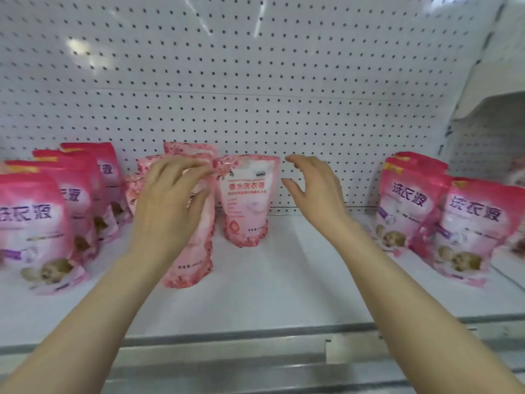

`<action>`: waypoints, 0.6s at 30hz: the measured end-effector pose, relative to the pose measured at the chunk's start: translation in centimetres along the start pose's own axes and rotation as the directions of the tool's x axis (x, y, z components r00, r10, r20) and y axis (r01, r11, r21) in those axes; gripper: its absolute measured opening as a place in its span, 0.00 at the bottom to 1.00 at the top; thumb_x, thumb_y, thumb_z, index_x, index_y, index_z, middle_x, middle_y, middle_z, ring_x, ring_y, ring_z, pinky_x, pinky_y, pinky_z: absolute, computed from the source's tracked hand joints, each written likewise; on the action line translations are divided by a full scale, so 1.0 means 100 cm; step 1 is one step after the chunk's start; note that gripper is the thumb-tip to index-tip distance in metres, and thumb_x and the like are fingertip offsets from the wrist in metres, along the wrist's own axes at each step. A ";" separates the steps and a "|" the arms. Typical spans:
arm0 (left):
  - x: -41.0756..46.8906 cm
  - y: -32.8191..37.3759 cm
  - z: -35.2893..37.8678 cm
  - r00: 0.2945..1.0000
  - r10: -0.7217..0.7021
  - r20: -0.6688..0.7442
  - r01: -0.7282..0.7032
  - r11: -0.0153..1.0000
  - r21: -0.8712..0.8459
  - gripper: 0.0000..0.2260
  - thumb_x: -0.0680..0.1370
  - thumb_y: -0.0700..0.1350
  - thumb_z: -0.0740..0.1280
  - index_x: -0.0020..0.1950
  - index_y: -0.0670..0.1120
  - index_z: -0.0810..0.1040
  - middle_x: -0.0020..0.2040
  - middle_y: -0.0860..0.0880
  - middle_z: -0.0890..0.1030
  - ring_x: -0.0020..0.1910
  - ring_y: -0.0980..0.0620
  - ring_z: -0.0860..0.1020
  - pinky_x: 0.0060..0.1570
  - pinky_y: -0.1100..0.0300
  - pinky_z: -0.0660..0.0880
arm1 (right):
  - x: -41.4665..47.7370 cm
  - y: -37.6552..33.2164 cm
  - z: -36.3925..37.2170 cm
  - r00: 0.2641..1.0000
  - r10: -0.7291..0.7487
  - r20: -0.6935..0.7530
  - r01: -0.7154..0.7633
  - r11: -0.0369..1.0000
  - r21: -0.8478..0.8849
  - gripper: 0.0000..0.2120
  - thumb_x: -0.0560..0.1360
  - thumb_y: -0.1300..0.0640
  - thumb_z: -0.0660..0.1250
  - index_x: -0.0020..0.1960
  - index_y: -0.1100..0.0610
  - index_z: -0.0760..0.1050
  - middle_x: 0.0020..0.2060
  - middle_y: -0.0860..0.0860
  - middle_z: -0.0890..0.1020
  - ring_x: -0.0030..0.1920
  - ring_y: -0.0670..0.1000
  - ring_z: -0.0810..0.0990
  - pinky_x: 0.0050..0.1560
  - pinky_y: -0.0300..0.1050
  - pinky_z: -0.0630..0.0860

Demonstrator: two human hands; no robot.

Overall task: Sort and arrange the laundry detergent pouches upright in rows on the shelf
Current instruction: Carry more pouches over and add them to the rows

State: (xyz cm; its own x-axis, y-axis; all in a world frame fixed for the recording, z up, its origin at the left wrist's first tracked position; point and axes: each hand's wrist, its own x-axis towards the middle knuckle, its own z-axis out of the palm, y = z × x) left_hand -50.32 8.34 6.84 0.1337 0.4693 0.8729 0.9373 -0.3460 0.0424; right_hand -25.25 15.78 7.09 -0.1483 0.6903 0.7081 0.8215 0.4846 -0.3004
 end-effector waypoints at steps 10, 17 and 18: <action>-0.048 0.122 0.071 0.955 0.110 0.277 0.021 0.903 -0.429 0.14 0.75 0.42 0.71 0.60 0.49 0.78 0.59 0.49 0.78 0.58 0.47 0.75 0.59 0.55 0.70 | -0.172 0.108 -0.092 0.926 0.301 -0.227 -0.331 0.937 -0.111 0.20 0.78 0.57 0.68 0.69 0.54 0.72 0.61 0.52 0.79 0.61 0.54 0.75 0.59 0.47 0.70; -0.014 0.206 0.132 0.851 0.076 0.519 0.270 0.784 -0.558 0.21 0.77 0.47 0.68 0.69 0.49 0.71 0.64 0.51 0.75 0.59 0.53 0.75 0.59 0.56 0.73 | -0.150 0.192 -0.168 0.660 0.670 -0.340 -0.636 0.739 0.221 0.37 0.72 0.51 0.75 0.74 0.52 0.59 0.65 0.50 0.74 0.63 0.51 0.73 0.68 0.52 0.69; -0.006 0.220 0.144 0.824 0.054 0.563 0.340 0.749 -0.569 0.22 0.77 0.48 0.68 0.70 0.48 0.70 0.65 0.50 0.75 0.60 0.52 0.75 0.59 0.57 0.73 | -0.144 0.201 -0.169 0.657 0.722 -0.218 -0.665 0.691 0.284 0.37 0.71 0.51 0.77 0.73 0.53 0.62 0.61 0.48 0.76 0.60 0.50 0.76 0.66 0.51 0.71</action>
State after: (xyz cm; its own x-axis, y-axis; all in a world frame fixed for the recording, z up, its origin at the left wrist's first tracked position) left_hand -25.14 12.19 0.25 0.3426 0.8258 0.4479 0.5640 -0.5621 0.6049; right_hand 2.66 6.48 1.65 0.6158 0.6862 0.3872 0.5098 0.0277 -0.8598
